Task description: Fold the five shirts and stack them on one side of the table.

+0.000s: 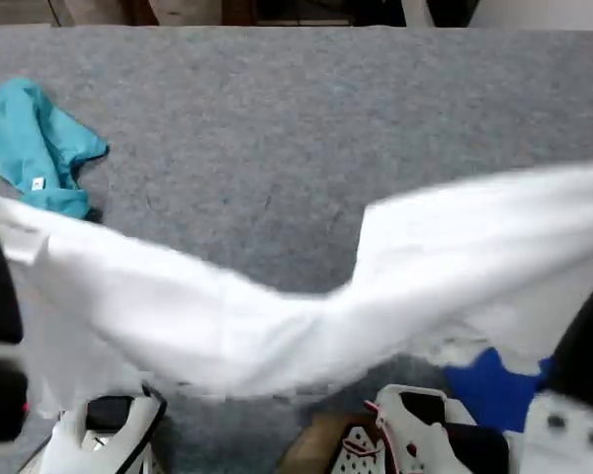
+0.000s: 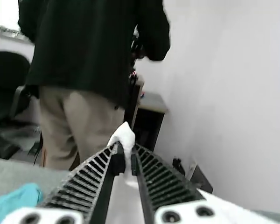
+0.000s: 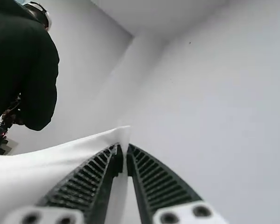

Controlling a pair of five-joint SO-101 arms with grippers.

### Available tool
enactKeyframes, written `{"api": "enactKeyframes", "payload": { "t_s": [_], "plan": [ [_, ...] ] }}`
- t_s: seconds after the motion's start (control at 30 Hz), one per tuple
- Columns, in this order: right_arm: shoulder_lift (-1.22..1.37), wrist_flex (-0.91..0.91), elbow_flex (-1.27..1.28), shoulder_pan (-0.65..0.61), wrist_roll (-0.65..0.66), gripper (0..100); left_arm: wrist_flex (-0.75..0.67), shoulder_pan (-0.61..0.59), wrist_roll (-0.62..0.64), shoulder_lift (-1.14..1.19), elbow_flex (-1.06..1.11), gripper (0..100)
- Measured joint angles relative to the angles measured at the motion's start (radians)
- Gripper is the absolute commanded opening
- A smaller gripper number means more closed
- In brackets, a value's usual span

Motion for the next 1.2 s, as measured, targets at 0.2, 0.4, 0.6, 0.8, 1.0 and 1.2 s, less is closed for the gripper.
{"api": "enactKeyframes", "payload": {
  "t_s": [0.2, 0.4, 0.6, 0.8, 1.0, 1.2],
  "plan": [
    [-0.025, -0.164, 0.218, 0.002, 0.057, 0.6, 0.0, -0.008, 0.0, -0.081, 0.236, 2],
    [-0.138, -0.333, 0.239, -0.021, 0.098, 0.6, 0.0, -0.008, 0.0, -0.186, 0.382, 2],
    [-0.144, -0.463, 0.261, -0.021, 0.112, 0.7, 0.0, -0.009, 0.0, -0.304, 0.402, 2],
    [-0.17, -0.508, 0.261, -0.021, 0.132, 0.7, 0.0, -0.009, 0.0, -0.42, 0.4, 2],
    [-0.17, -0.483, 0.282, -0.02, 0.133, 0.7, 0.0, -0.009, 0.0, -0.468, 0.509, 2],
    [-0.17, -0.462, 0.483, -0.021, 0.141, 0.5, -0.015, -0.009, 0.0, -0.473, 0.684, 2]
  ]
}}
